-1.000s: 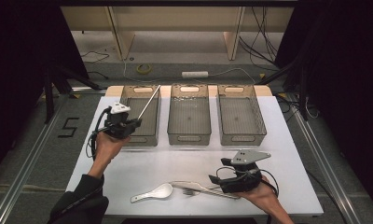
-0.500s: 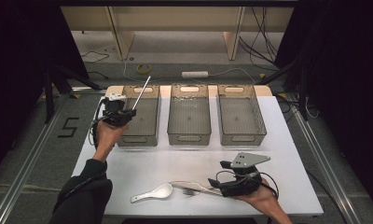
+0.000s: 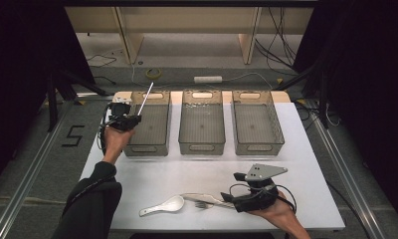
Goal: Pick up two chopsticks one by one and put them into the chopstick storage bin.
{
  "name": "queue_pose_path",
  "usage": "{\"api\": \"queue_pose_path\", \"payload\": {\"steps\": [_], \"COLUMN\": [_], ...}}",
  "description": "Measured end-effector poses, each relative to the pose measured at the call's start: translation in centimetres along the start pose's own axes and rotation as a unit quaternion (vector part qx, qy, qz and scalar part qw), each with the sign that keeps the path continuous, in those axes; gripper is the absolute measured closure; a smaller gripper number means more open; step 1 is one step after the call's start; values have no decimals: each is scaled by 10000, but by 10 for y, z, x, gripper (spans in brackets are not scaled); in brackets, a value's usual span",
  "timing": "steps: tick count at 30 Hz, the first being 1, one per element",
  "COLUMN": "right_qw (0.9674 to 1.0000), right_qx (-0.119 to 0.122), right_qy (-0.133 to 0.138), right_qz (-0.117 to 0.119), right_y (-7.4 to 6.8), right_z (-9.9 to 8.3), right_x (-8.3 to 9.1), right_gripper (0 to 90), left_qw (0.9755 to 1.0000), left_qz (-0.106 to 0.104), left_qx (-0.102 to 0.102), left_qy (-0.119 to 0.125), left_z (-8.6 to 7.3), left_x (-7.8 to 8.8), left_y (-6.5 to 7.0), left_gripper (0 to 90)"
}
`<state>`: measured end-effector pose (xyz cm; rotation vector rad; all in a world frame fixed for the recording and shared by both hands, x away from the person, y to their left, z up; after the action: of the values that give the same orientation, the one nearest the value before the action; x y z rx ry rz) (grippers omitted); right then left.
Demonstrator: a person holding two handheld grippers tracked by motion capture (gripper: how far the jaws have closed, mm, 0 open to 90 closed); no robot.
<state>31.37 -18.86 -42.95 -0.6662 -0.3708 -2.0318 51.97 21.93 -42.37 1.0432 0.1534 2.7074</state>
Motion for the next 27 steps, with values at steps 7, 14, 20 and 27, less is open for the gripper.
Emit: {"api": "queue_pose_path", "payload": {"steps": [7, 14, 20, 27], "right_qw": [10000, 10000, 10000, 10000], "right_qx": [-48, -52, -47, -69], "right_qy": [64, 51, 60, 70], "right_qz": [-9, 16, 18, -8], "right_y": [1, 0, 0, 1], "right_z": [0, 1, 1, 0], "right_x": [1, 1, 2, 2], "right_gripper": [228, 229, 229, 229], "left_qw": [9998, 9993, 9993, 9987], "left_qz": [105, 200, 28, -483], "left_qx": [125, 254, 360, -26], "left_qy": [-87, -167, -120, -134], "left_z": [-2, -3, -4, -17], "left_x": [-7, -11, 0, 32], "left_y": [-5, -6, -4, 13], "left_gripper": [851, 755, 550, 361]}}
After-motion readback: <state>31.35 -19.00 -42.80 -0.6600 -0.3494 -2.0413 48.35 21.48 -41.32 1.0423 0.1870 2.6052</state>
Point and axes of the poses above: each handheld gripper's, and its own axes: x roughly backward along the jaws, z roughly out of its top, y roughly to its right, the point moved 1 cm from there along -x, roughly forward along the jaws, and after that the axes turned 7 degrees about x, right-handed, at the moved point
